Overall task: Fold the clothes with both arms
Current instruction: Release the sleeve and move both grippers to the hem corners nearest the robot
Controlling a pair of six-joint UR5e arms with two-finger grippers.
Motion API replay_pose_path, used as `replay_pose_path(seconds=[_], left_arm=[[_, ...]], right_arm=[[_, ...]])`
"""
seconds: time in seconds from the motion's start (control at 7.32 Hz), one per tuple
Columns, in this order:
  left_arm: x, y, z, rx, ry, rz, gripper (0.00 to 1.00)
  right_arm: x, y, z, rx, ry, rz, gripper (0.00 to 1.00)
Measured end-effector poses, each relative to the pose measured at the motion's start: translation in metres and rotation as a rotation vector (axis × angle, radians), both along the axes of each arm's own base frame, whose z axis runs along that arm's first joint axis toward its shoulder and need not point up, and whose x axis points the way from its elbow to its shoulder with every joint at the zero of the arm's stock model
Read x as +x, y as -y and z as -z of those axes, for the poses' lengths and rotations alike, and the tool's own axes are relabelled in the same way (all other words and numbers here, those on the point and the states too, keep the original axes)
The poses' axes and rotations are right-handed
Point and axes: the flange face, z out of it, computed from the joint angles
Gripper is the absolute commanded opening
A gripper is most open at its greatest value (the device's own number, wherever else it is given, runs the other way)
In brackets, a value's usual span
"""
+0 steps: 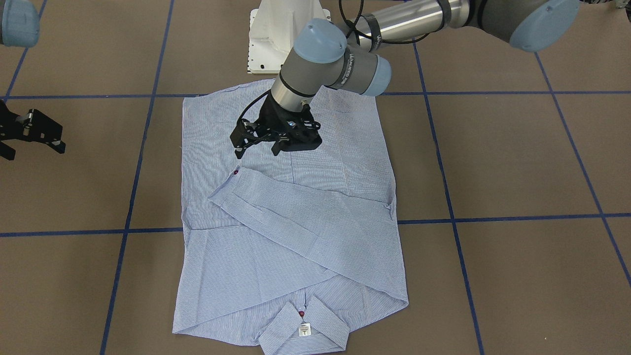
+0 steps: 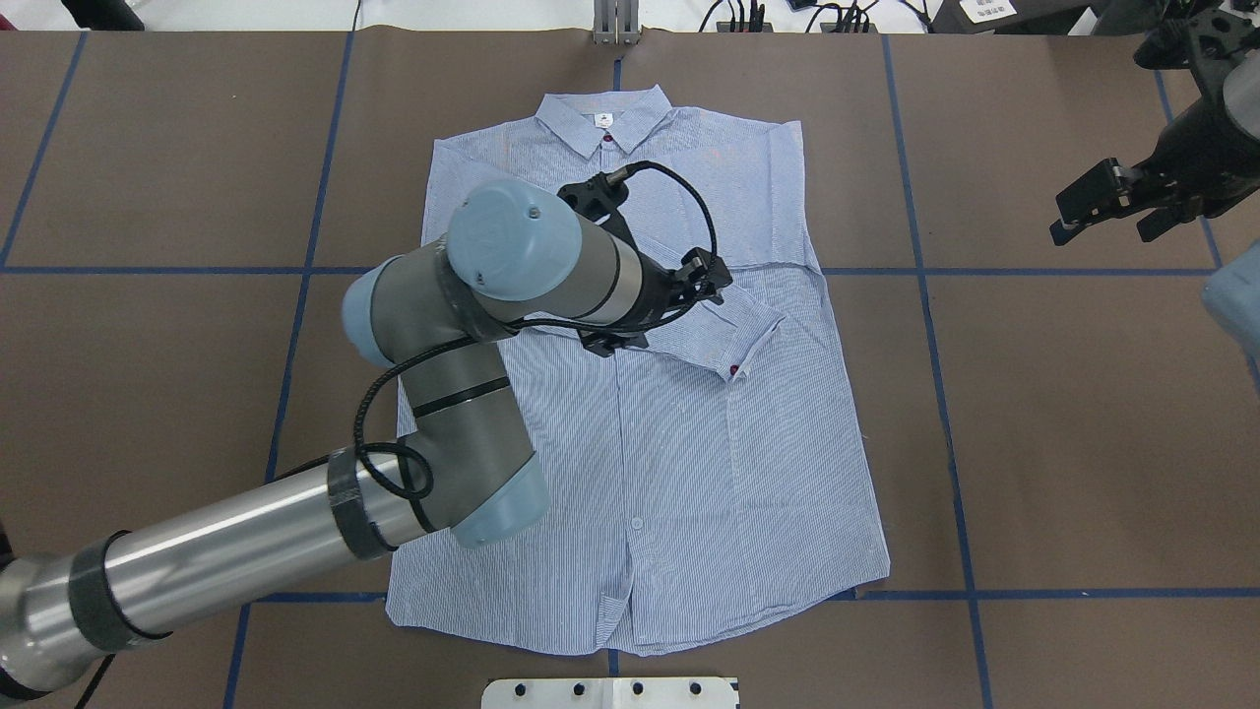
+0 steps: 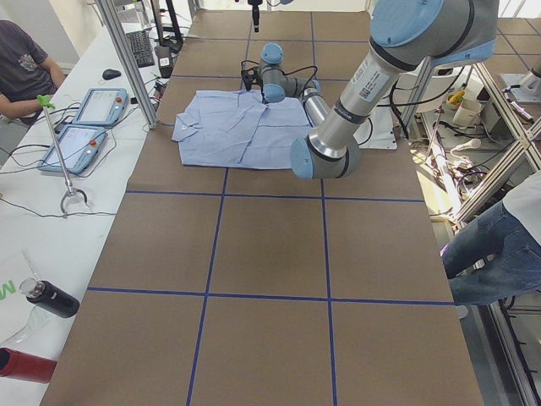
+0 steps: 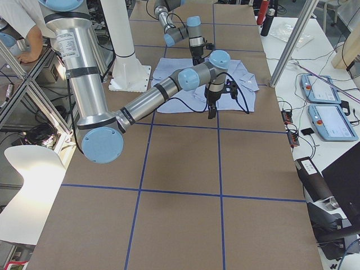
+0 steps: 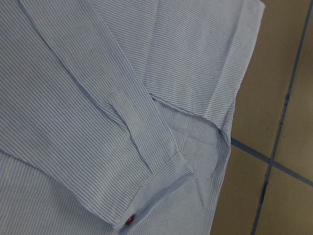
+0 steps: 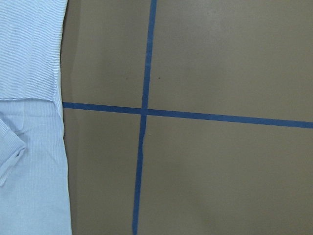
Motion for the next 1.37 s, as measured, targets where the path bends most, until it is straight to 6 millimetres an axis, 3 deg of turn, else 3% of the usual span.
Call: replay_pose_path(seconds=[0.41, 0.55, 0.96, 1.09, 1.37], left_arm=[[-0.095, -0.028, -0.040, 0.085, 0.112, -0.016, 1.00], [-0.115, -0.037, -0.057, 0.106, 0.130, -0.024, 1.00], [-0.134, -0.047, -0.077, 0.120, 0.153, -0.028, 1.00], [-0.135, -0.048, -0.077, 0.121, 0.154, -0.027, 1.00], [-0.137, -0.048, -0.076, 0.123, 0.151, -0.026, 1.00]], right_arm=[[-0.088, -0.069, -0.010, -0.036, 0.096, -0.039, 1.00], [-0.120, -0.097, -0.008, -0.056, 0.091, -0.038, 1.00], [-0.201, -0.188, -0.002, -0.089, 0.034, -0.040, 0.99], [-0.220, -0.211, -0.002, -0.094, 0.023, -0.027, 0.97], [-0.242, -0.236, -0.010, -0.112, 0.001, 0.004, 0.92]])
